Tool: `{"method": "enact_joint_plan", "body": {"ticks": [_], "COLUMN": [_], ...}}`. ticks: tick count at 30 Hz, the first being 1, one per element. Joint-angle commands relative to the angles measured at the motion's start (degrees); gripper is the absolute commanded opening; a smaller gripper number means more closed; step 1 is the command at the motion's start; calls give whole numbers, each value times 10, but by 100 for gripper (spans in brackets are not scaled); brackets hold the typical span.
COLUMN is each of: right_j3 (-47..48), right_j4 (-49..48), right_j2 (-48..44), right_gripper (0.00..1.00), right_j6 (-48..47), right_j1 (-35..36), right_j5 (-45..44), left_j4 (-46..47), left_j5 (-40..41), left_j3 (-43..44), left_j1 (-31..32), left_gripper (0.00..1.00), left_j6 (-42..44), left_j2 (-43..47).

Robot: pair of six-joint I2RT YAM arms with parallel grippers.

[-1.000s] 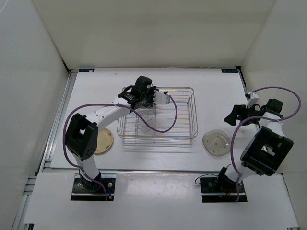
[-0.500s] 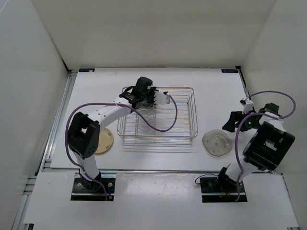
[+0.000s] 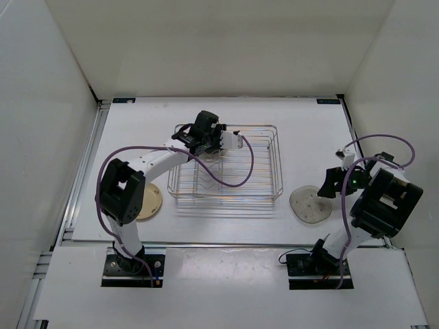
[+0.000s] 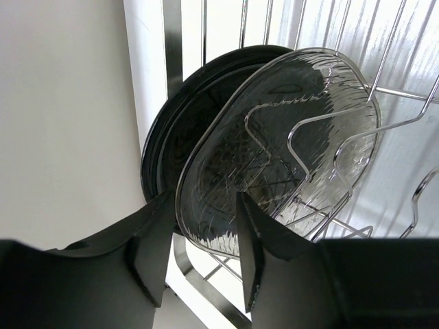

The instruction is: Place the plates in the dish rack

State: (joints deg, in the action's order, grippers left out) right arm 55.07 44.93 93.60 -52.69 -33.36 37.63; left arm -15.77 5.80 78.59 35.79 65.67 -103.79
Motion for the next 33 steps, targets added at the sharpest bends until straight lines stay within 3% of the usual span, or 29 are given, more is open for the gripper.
{"method": "enact_joint_plan", "body": {"ticks": [1,17,33], "right_j3": [21,10,28], "right_j4": [24,46,144], "right_j2": [12,42,58], "right_gripper": [93,86,85], "right_j6": [-43,-109,-182], "right_j1": [-2,-2,15], "right_j5": [-7,-24,-19], "left_j4": [5,5,5], "left_j5": [3,33,50], "left_j3": [12,42,36], "left_j1": [-3,-13,-24], "left_gripper": [53,79,87], "left_j6": [-12,-17,-22], "left_j2": [6,37,91]}}
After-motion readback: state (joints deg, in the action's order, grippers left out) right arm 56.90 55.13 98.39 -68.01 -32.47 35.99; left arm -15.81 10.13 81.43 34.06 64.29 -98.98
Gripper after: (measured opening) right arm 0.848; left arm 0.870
